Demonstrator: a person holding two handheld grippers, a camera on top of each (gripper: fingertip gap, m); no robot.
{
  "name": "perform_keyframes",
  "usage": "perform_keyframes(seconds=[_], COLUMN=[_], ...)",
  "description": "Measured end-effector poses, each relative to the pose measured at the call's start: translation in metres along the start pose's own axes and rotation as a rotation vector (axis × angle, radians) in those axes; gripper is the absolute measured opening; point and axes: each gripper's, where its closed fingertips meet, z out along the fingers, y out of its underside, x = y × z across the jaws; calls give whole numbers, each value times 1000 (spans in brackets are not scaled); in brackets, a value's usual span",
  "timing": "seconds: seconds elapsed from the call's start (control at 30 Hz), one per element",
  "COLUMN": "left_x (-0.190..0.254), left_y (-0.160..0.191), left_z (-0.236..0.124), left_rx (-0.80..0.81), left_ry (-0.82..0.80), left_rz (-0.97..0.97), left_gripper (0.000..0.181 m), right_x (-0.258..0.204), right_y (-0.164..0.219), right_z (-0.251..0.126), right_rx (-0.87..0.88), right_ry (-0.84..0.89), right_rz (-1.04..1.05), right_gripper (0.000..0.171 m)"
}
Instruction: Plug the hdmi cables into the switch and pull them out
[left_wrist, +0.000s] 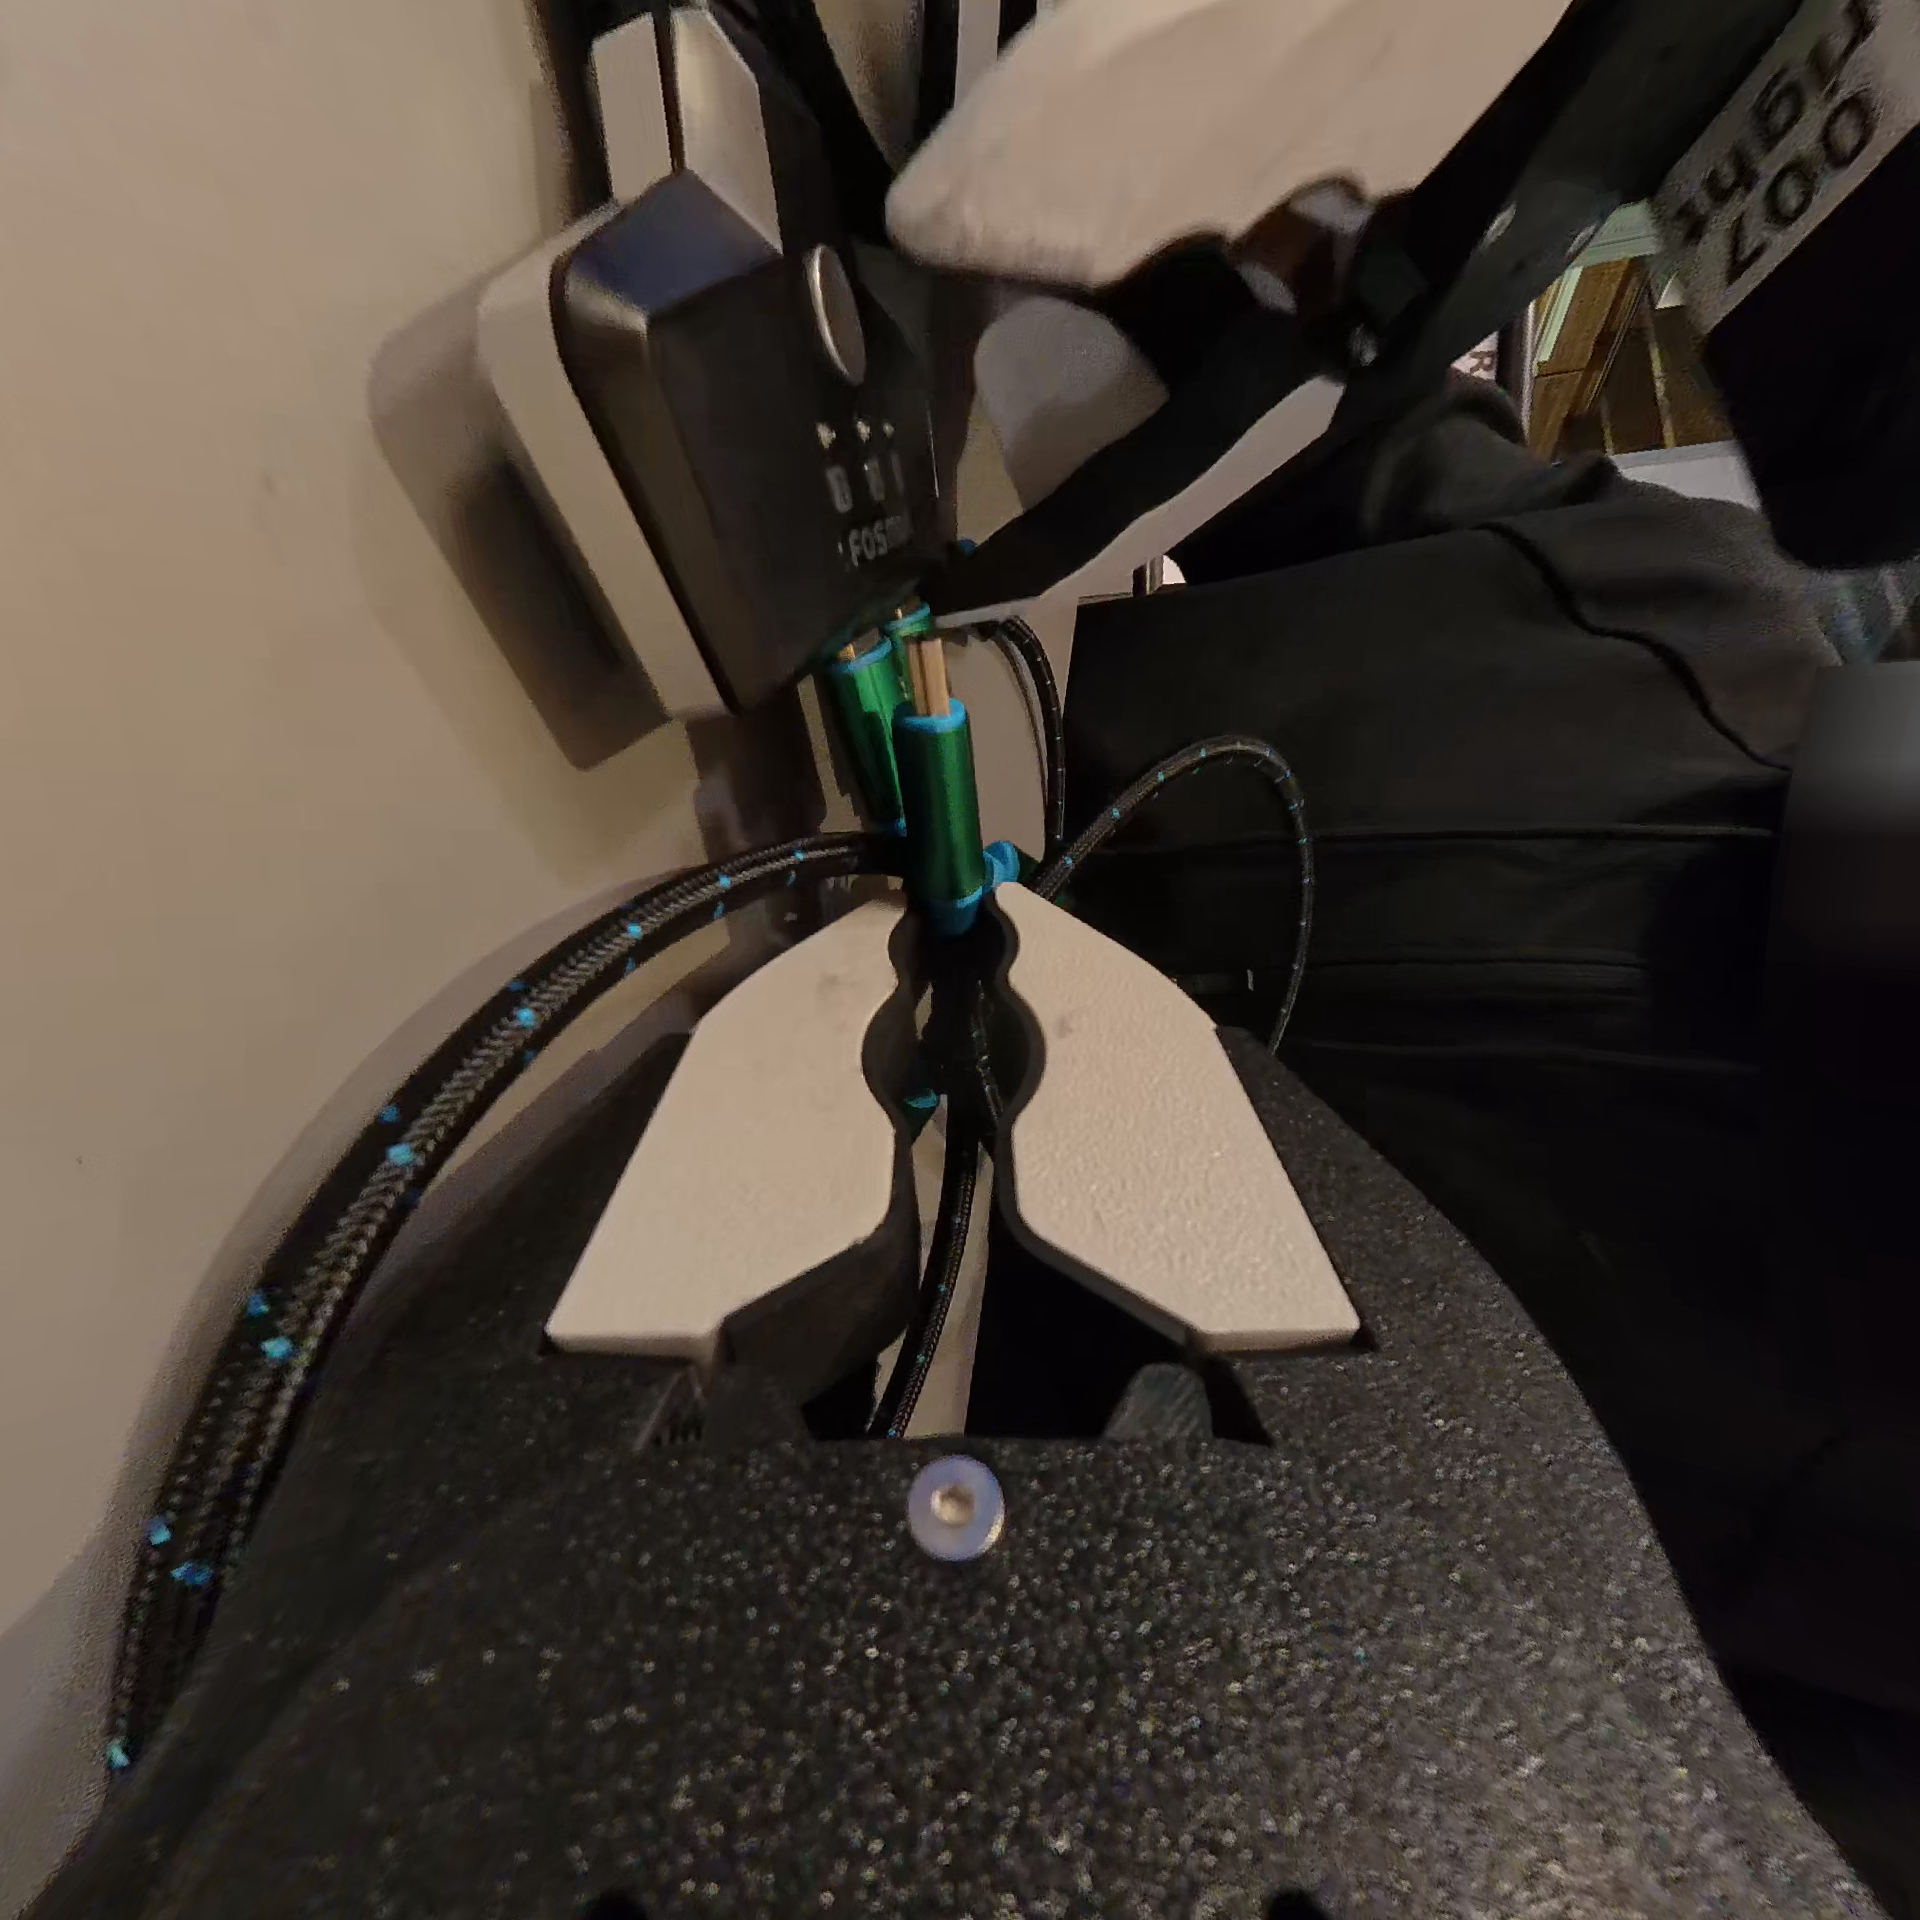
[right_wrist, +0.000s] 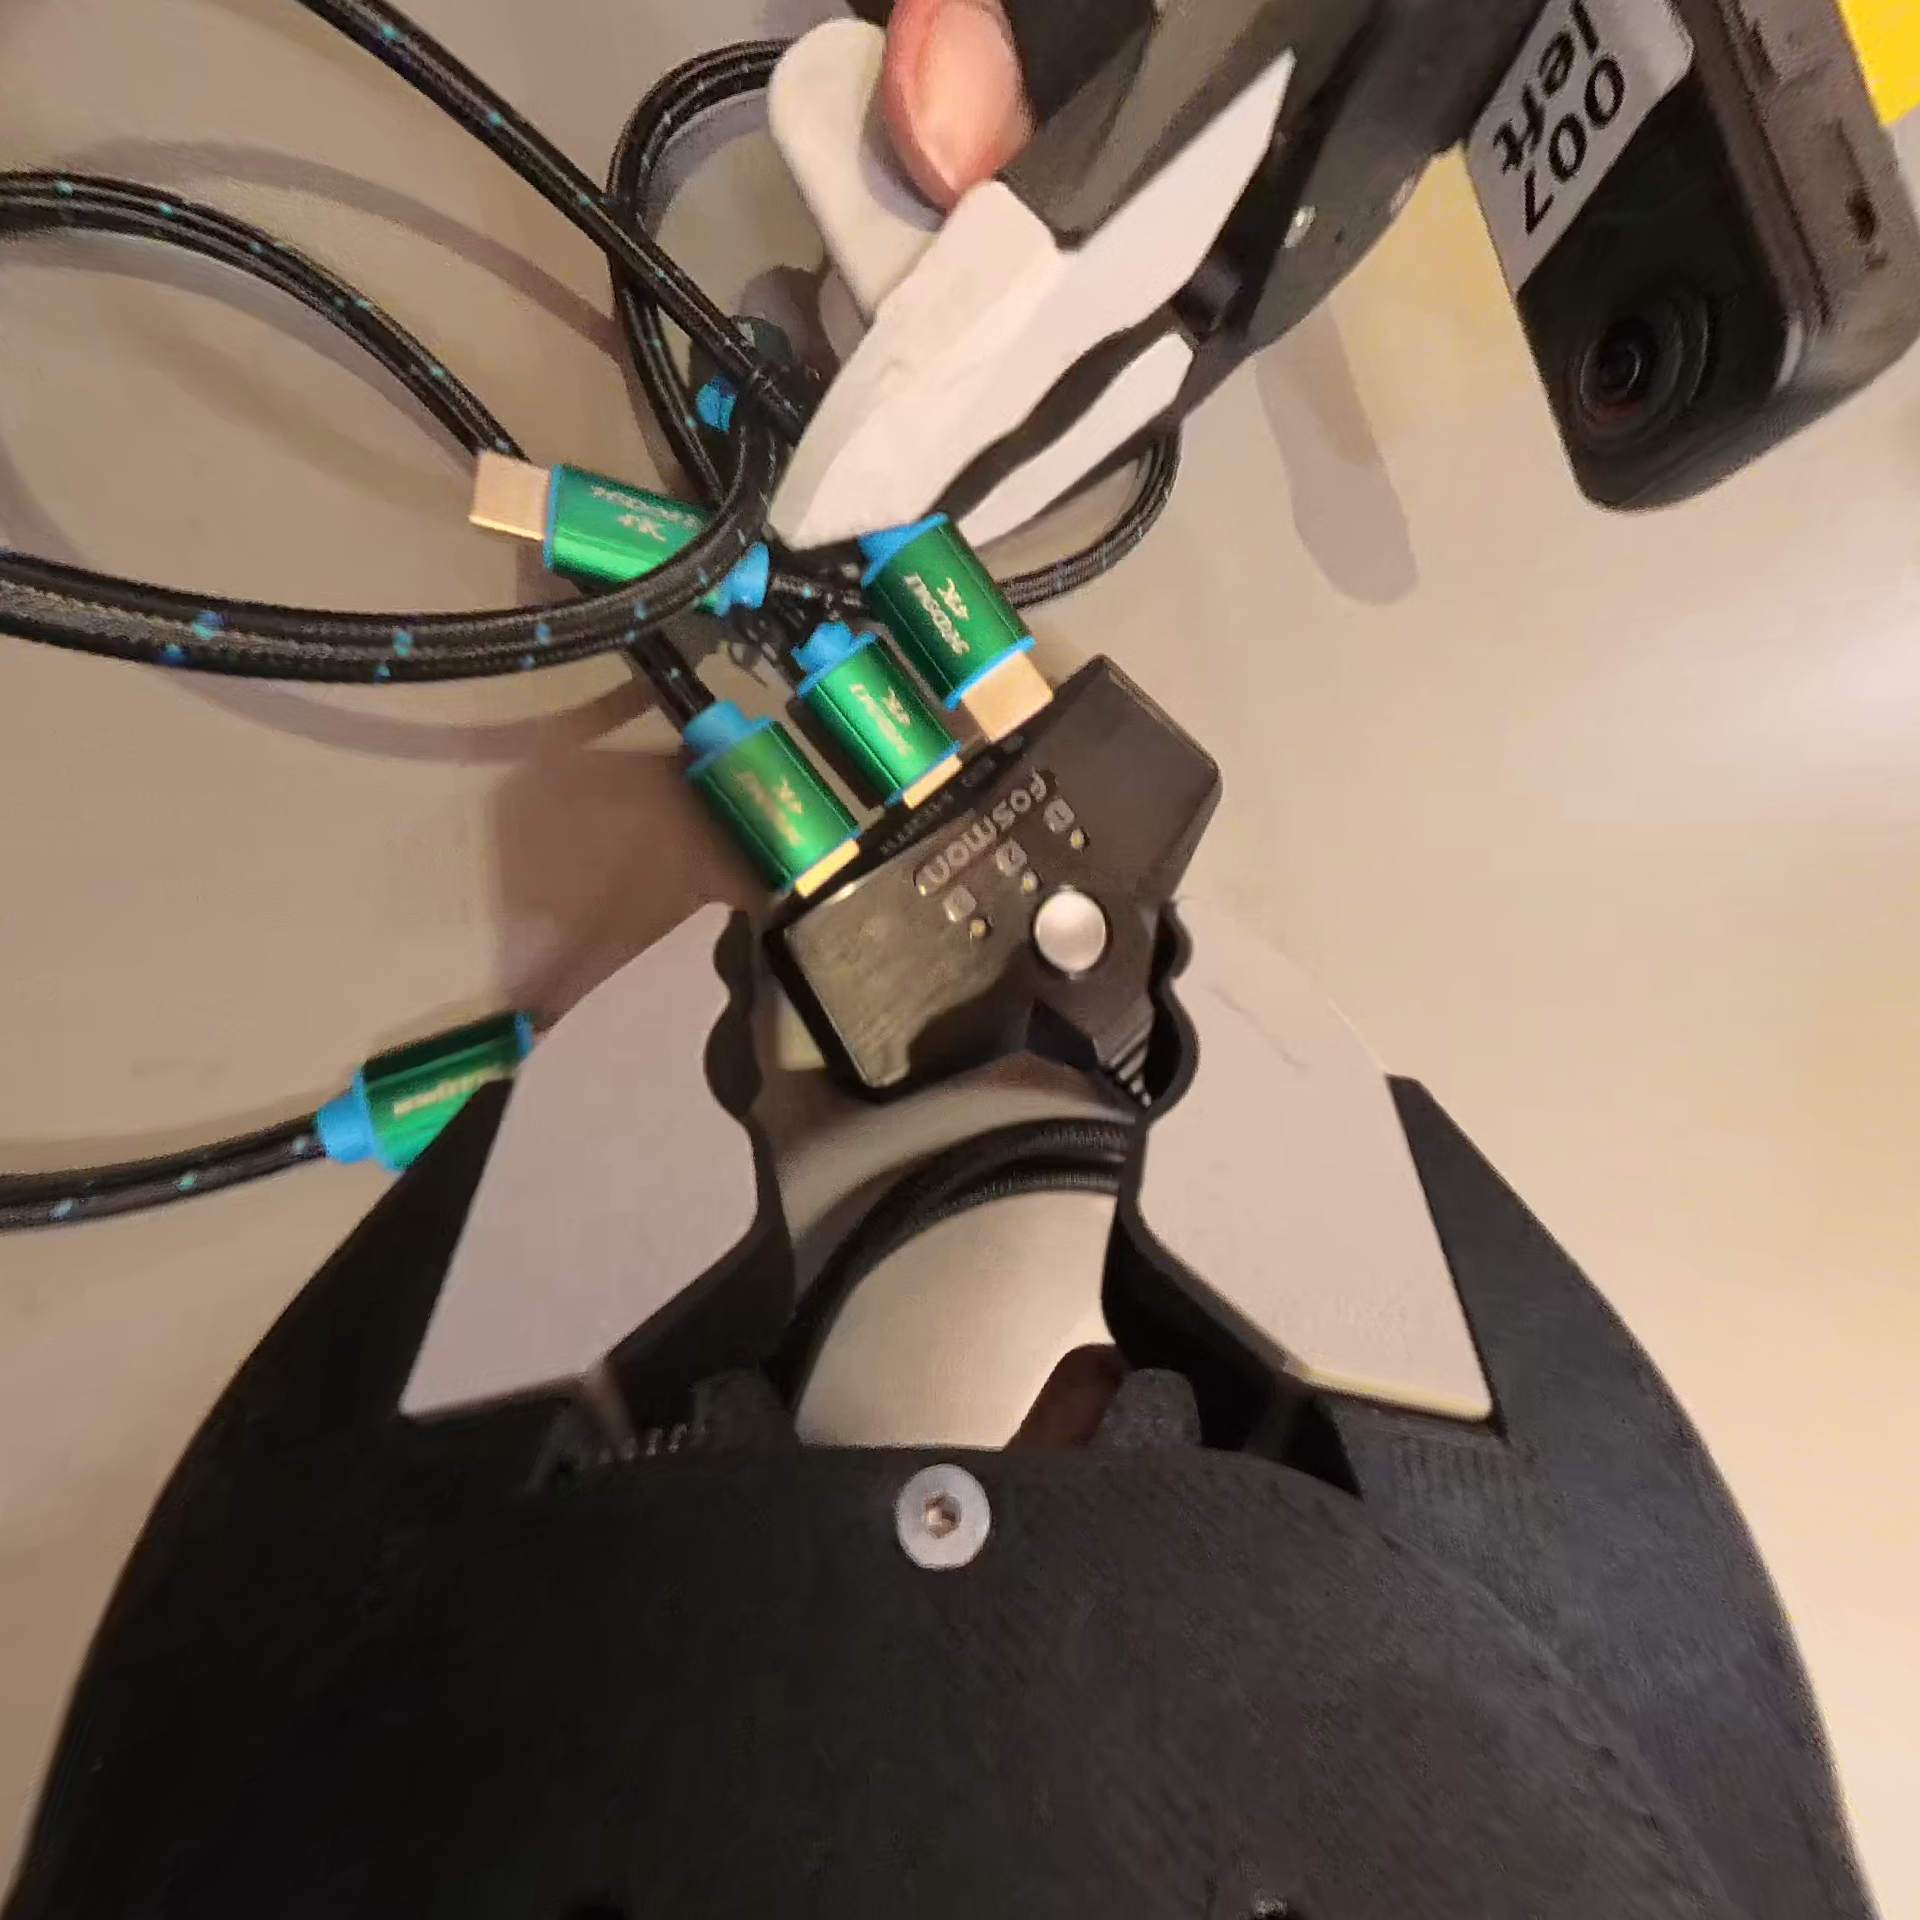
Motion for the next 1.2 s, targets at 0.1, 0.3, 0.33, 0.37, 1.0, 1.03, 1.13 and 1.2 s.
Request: perform_keyframes(seconds=[0.1, 0.3, 0.33, 0.37, 1.0, 1.03, 1.13, 1.2], left_x=[-1, -1, 0, 1, 9, 8, 6, 7], left_y=[-1, 0, 0, 1, 13, 12, 7, 3], left_z=[-1, -3, -4, -4, -33, -34, -37, -36], left_rx=[5, 29, 39, 50, 157, 154, 141, 123], left_ry=[-15, -50, -47, -45, -85, -94, -104, -100], left_rz=[15, 67, 74, 82, 187, 187, 182, 176], left_gripper=[9, 9, 9, 9, 9, 10, 10, 10], right_x=[7, 26, 23, 21, 11, 11, 15, 20], right_y=[10, 5, 3, 1, 17, 18, 16, 12], right_z=[-12, -7, -2, 3, 32, 30, 27, 24], right_rx=[-14, -57, -73, -94, -410, -424, -407, -387], right_ry=[-84, -240, -292, -338, -569, -550, -436, -316], right_rz=[71, 18, -9, -37, -397, -381, -387, -412], right_gripper=[87, 110, 115, 119, 111, 111, 111, 111])
